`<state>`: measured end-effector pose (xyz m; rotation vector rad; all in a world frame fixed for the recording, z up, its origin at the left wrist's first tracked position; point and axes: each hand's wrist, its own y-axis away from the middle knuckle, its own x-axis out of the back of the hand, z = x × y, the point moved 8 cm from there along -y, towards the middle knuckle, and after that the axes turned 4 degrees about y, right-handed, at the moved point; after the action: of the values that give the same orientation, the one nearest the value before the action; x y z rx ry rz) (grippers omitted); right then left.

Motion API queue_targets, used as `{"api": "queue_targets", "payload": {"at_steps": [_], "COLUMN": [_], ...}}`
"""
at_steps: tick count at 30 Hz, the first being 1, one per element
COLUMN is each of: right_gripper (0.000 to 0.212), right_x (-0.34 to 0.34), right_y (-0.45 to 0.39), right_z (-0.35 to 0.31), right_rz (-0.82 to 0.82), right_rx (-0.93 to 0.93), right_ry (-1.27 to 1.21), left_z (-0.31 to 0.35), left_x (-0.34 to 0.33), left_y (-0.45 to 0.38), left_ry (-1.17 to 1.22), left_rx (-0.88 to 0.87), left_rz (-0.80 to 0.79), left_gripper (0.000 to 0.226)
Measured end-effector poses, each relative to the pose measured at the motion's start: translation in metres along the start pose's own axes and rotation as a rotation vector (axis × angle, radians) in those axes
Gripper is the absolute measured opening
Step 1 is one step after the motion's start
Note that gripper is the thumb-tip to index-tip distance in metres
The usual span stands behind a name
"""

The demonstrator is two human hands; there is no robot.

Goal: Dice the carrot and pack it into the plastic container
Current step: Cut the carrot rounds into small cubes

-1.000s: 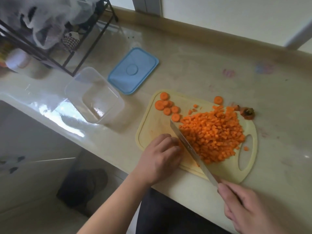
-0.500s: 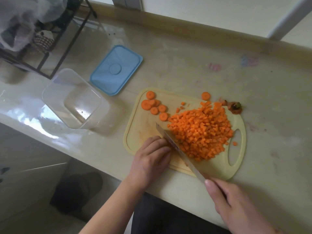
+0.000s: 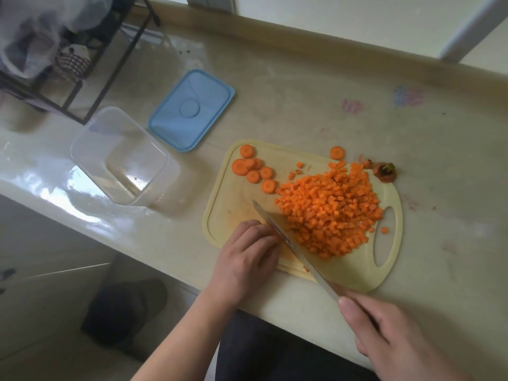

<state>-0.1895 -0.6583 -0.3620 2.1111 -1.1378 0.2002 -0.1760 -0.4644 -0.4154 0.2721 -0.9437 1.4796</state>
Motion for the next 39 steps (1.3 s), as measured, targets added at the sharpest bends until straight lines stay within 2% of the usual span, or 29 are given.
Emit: {"api": "queue_targets", "payload": {"at_steps": [4,7,12,18,25,29,31,32,35,39], "right_gripper": [0.033,0.02,0.032,0.025,0.049,0.021,0.04,0.043,0.042,0.03], "right_x": [-0.003,-0.009,-0.01,-0.004,-0.01,-0.014,-0.016,-0.018,-0.014,-0.007], "right_y": [0.001,-0.007,-0.017,-0.003,0.004,-0.002,-0.01,-0.013,-0.016,-0.009], "right_z": [-0.004,-0.008,-0.006,-0.001,-0.001,-0.005,-0.013,-0.015,-0.019,-0.012], "right_rz": [0.021,0.047,0.063,0.086,0.017,-0.02,-0.032,-0.029,0.003,0.054], "right_rx": [0.056,0.09,0.048,0.008,0.006,-0.003,0.038,0.048,0.075,0.063], "right_ry": [0.071,0.088,-0.003,-0.026,0.032,0.018,0.039,0.033,-0.028,-0.067], "left_z": [0.0,-0.001,-0.001,0.003,-0.003,-0.003,-0.003,-0.003,-0.002,0.002], "left_x": [0.002,0.002,0.002,0.009,0.005,0.008,0.008,0.007,0.008,0.015], "left_y": [0.0,0.0,0.001,-0.001,0.003,0.003,0.002,0.002,0.001,-0.001], "left_ry": [0.007,0.017,0.005,0.044,0.023,0.041,0.044,0.04,0.03,0.06], "left_rx": [-0.003,-0.004,-0.006,-0.003,0.02,0.017,0.02,0.023,0.019,0.013], "left_rz": [0.017,0.026,0.022,0.041,0.014,0.036,0.034,0.033,0.033,0.062], "left_gripper": [0.008,0.009,0.004,0.005,0.007,0.011,0.014,0.013,0.008,0.008]}}
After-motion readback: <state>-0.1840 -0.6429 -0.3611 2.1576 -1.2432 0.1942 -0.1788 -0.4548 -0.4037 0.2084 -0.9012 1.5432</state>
